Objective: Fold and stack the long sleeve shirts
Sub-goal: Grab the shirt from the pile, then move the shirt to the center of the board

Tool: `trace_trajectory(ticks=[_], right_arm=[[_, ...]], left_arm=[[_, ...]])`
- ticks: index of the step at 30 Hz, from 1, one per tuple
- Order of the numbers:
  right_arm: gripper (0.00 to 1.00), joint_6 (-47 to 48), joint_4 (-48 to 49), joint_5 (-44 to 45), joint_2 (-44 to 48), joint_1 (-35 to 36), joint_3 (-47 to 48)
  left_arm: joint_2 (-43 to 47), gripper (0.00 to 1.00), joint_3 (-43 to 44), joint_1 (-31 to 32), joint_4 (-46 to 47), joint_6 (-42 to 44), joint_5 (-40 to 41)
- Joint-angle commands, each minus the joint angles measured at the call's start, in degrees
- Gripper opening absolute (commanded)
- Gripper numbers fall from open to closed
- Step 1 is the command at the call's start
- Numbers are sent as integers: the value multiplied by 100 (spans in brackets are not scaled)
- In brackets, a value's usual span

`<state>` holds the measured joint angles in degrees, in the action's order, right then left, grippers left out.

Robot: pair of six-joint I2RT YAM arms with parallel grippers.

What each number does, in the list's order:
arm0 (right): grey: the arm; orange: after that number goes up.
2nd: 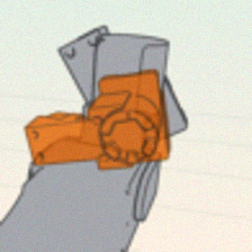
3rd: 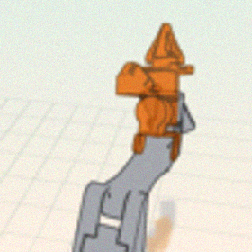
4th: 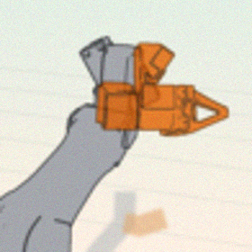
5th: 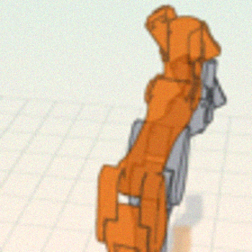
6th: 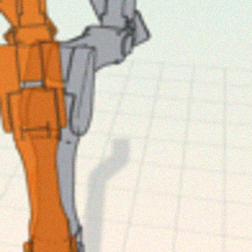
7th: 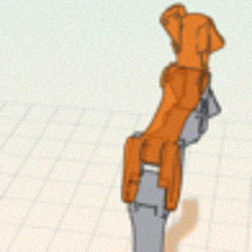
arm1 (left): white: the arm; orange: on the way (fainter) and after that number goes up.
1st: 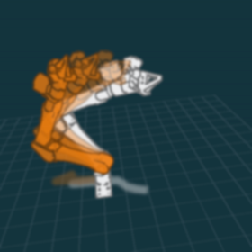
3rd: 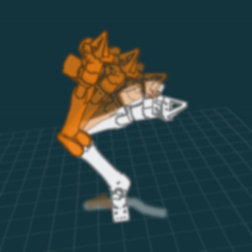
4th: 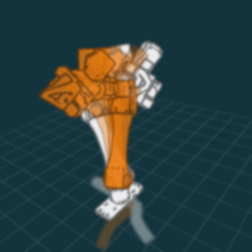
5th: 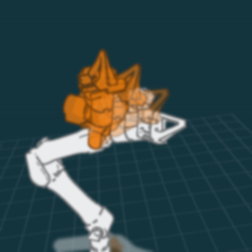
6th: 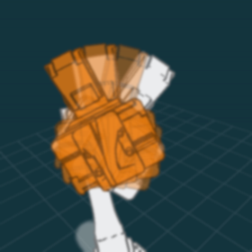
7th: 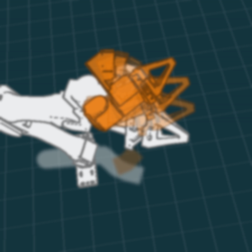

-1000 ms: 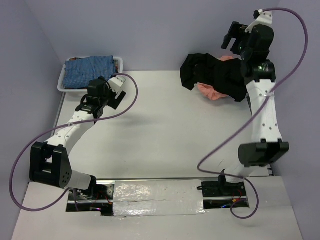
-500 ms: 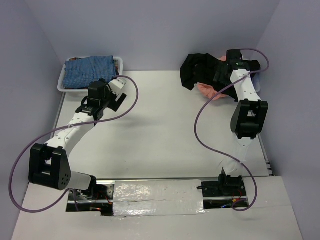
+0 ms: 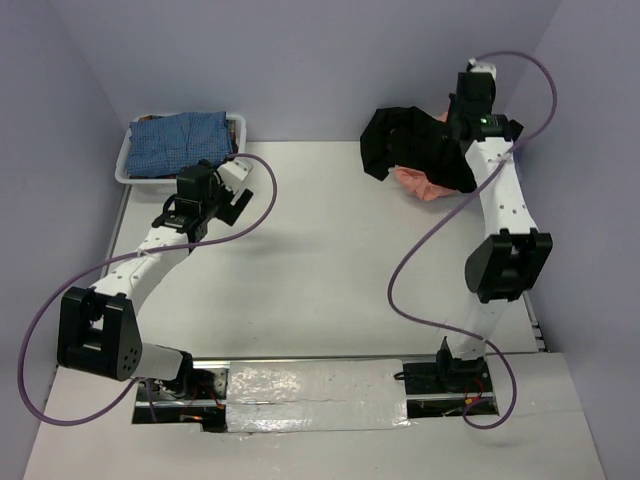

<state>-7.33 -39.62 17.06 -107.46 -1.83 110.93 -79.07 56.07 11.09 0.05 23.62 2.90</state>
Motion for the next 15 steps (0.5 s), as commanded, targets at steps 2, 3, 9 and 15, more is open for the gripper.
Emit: trace_trajectory(ticks=[2, 3, 9, 15], right_arm=[[0, 1301, 709, 316, 1296, 1226, 1121], [0, 1479, 910, 237, 1576, 1855, 1245], [0, 2421, 2017, -993, 2220, 4318, 1633], [0, 1499, 2951, -532, 1949, 4516, 1537]], left_arm=[[111, 99, 44, 16, 205, -287, 53], [102, 99, 61, 16, 214, -392, 105], [6, 99, 369, -63, 311, -850, 501], [-47, 99, 817, -204, 854, -516, 1019]])
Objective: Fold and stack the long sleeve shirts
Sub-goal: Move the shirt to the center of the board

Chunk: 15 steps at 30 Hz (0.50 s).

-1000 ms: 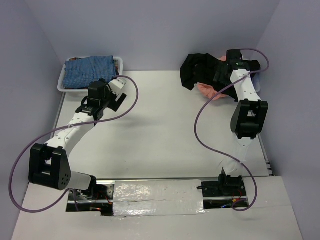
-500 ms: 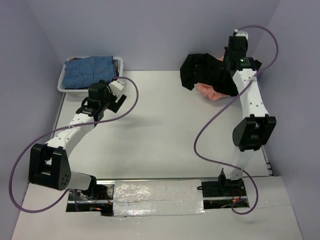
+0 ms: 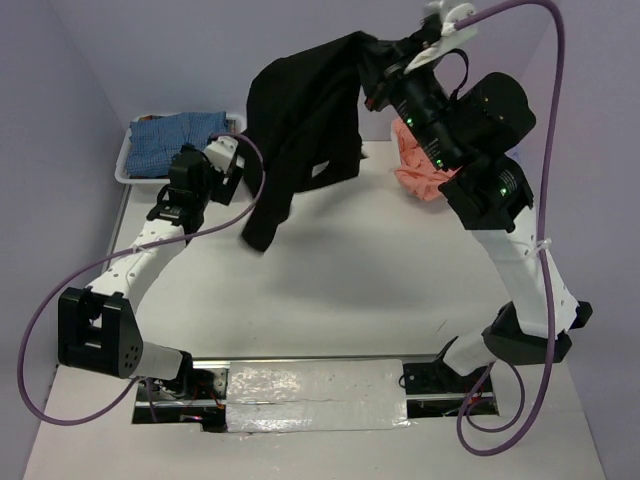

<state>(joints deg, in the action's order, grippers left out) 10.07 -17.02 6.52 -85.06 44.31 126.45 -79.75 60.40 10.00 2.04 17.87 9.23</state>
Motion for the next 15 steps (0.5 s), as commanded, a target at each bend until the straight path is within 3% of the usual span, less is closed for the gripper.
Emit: trace_trajectory(ticks=[1, 2, 5, 10, 12, 14, 15], right_arm=[[0, -303, 465, 865, -405, -133, -24], [0, -356, 306, 1321, -650, -177, -42], [0, -855, -625, 1439, -1238, -467, -182], [0, -2368, -2383, -60, -2338, -1240, 195], [36, -2526, -2551, -858, -2822, -1574, 222], [88, -2571, -2990, -1083, -3295, -1828, 527], [95, -2571, -3192, -987, -3420, -1873, 651]], left_arm=[[20, 99, 454, -129, 753, 163, 491], [20, 99, 490, -191, 832, 234, 518], [3, 99, 569, -279, 1034, 612, 387], [-242, 99, 727, -358, 974, 1042, 18], [-348, 99, 797, -358, 772, 1122, -176], [-524, 99, 1008, -350, 483, 1123, -316], [-577, 99, 1113, -350, 307, 1096, -387]])
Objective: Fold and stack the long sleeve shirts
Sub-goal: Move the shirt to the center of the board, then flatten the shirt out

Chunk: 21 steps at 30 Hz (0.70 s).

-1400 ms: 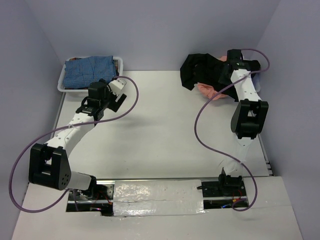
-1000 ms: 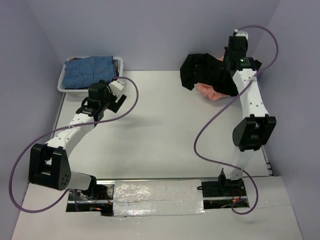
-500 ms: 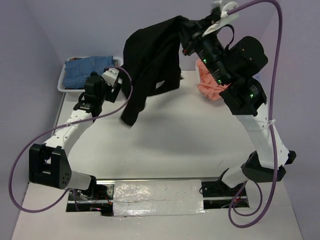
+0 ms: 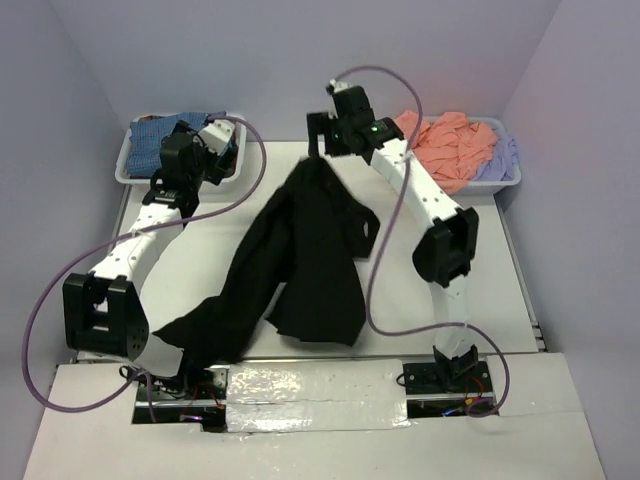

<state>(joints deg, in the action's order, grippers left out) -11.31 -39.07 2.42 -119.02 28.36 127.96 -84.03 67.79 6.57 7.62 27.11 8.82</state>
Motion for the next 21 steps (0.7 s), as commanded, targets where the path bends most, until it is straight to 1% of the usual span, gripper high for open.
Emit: trace_trajectory(ticks=[1, 2, 3, 4, 5, 6, 7, 8, 9, 10, 11, 12, 13, 16, 17, 19, 21], right_arm=[[100, -407, -1328, -184, -77, -304, 580], [100, -372, -1410, 98, 10, -322, 407], [100, -294, -1384, 284, 176, -357, 153], [100, -267, -1045, 442, 386, -384, -233], [100, -258, -789, 435, 954, -427, -1194], [99, -310, -534, 366, 1256, -506, -1691], [79, -354, -27, 26, 1798, -550, -2687], [44, -502, 230, -169, 1995, -603, -3150], [17, -599, 407, -215, 2145, -647, -3511], [1, -670, 644, -398, 2277, -682, -3846], [3, -732, 690, -469, 2261, -683, -4258], [11, -758, 681, -514, 2182, -700, -4349], [40, -776, 542, -531, 1947, -700, -4393], [71, -759, 418, -672, 1472, -700, -4376], [75, -767, 426, -690, 1400, -691, -4402], [81, -794, 488, -602, 1286, -683, -4568], [83, -802, 628, -374, 1233, -683, -4762]], left_arm=[[-245, 99, 628, 28, -469, 180, -442], [-272, 99, 761, 81, -707, 250, -564], [-298, 99, 875, 142, -1388, 372, -835], [-298, 99, 1076, 221, -1777, 713, -1047], [-298, 99, 1131, 396, -2190, 838, -1232], [-263, 98, 1175, 467, -3038, 918, -1642], [-246, 96, 1158, 581, -3447, 1127, -1838], [-219, 94, 1053, 643, -3782, 1199, -1953], [-158, 91, 713, 714, -4229, 1226, -1963], [-123, 92, 501, 827, -4338, 1209, -1850], [-96, 93, 246, 881, -4382, 1139, -1701], [-61, 99, -218, 933, -4383, 956, -1534], [-70, 99, -422, 1065, -4365, 858, -1210], [-114, 99, -1030, 1346, -4226, 559, -909], [-122, 99, -1127, 1434, -4138, 497, -908], [-140, 99, -1364, 1610, -3805, 356, -550], [-263, 99, -1470, 1611, -3602, 242, -461]])
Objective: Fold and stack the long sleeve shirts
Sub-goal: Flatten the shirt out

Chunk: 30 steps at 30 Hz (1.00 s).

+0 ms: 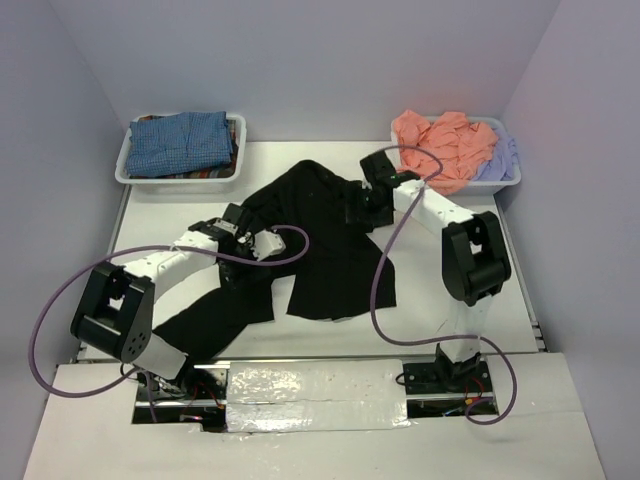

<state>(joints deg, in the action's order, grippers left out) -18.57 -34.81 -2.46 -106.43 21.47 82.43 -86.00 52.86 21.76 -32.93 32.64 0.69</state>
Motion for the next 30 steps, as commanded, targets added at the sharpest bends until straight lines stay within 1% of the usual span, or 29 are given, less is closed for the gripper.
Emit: trace_trajectory(ticks=[1, 2, 3, 4, 5, 6, 7, 8, 9, 10, 11, 13, 14, 16, 17, 18, 19, 20, 22, 23, 24, 25, 26, 27, 28, 29, 30], right_arm=[[83, -51, 228, 175, -131, -3, -315], [83, 19, 255, 210, -184, 14, -498], [78, 55, 273, 237, -324, 32, -570], [75, 125, 264, 376, -386, 76, -718], [71, 151, 264, 404, -431, 189, -807], [55, 160, 307, 404, -457, 260, -1008], [45, 160, 360, 369, -431, 356, -1123], [35, 160, 439, 299, -396, 549, -1255], [15, 160, 588, 273, -309, 655, -1369], [6, 221, 650, -58, -264, 795, -1553], [0, 265, 720, -184, -212, 1136, -1607], [0, 562, 835, -508, -1, 1586, -1643], [0, 695, 940, -649, 235, 2075, -1625], [1, 1073, 1124, -1052, 543, 2518, -1608], [11, 1109, 1325, -1124, 701, 2676, -1608], [48, 1092, 1414, -1169, 1016, 2773, -1608], [61, 901, 1494, -1247, 1158, 2731, -1634], [72, 794, 1616, -1335, 1412, 2635, -1660], [75, 443, 1766, -1459, 1677, 2187, -1897], [77, 311, 1923, -1494, 1809, 2003, -2028], [79, 153, 2012, -1477, 2097, 1783, -2343], [79, -196, 2048, -1433, 2231, 1372, -2494], [79, -365, 1996, -1233, 2406, 1151, -2626], [76, -671, 1865, -1004, 2451, 809, -2801], [62, -805, 1524, -576, 2469, 684, -2864], [50, -972, 1373, -406, 2435, 587, -2873], [33, -1043, 1241, -274, 2408, 525, -2882]], left_arm=[[-127, 99, -12, 92, 541, -329, 414], [-258, 96, -56, 83, 681, -329, 484], [-312, 81, -135, 74, 761, -320, 520], [-347, 71, -179, 57, 840, -303, 564], [-391, 47, -241, 13, 1032, -268, 625], [-426, 33, -250, -57, 1138, -172, 686], [-453, 19, -250, -92, 1261, -110, 783], [-531, 1, -224, -136, 1558, -39, 1062], [-593, 0, -119, -215, 1718, 144, 1178], [-663, 0, -40, -259, 1885, 250, 1257], [-829, 0, 187, -295, 2278, 408, 1398], [-1084, 0, 574, -339, 2553, 497, 1495], [-1425, 0, 1133, -339, 2624, 480, 1557], [-1822, 0, 1847, -330, 2529, 331, 1531], [-2207, 0, 2625, -339, 2432, 156, 1496], [-2359, 0, 3016, -330, 2170, 59, 1330], [-2500, 5, 3341, -321, 2029, -12, 1233], [-2649, 26, 3841, -304, 1940, -65, 1128], [-2546, 53, 4047, -242, 1878, -22, 786], [-2441, 79, 4030, -225, 1895, 40, 653], [-2326, 98, 3987, -199, 1939, 66, 530], [-2064, 99, 3917, -190, 1913, 75, 311], [-1931, 99, 3907, -172, 1826, 67, 213], [-1817, 99, 3933, -172, 1651, 32, 30], [-1615, 99, 4012, -163, 1153, 5, -42], [-1491, 97, 4039, -154, 809, 31, -208], [-1229, 94, 4039, -137, 457, 101, -375]])
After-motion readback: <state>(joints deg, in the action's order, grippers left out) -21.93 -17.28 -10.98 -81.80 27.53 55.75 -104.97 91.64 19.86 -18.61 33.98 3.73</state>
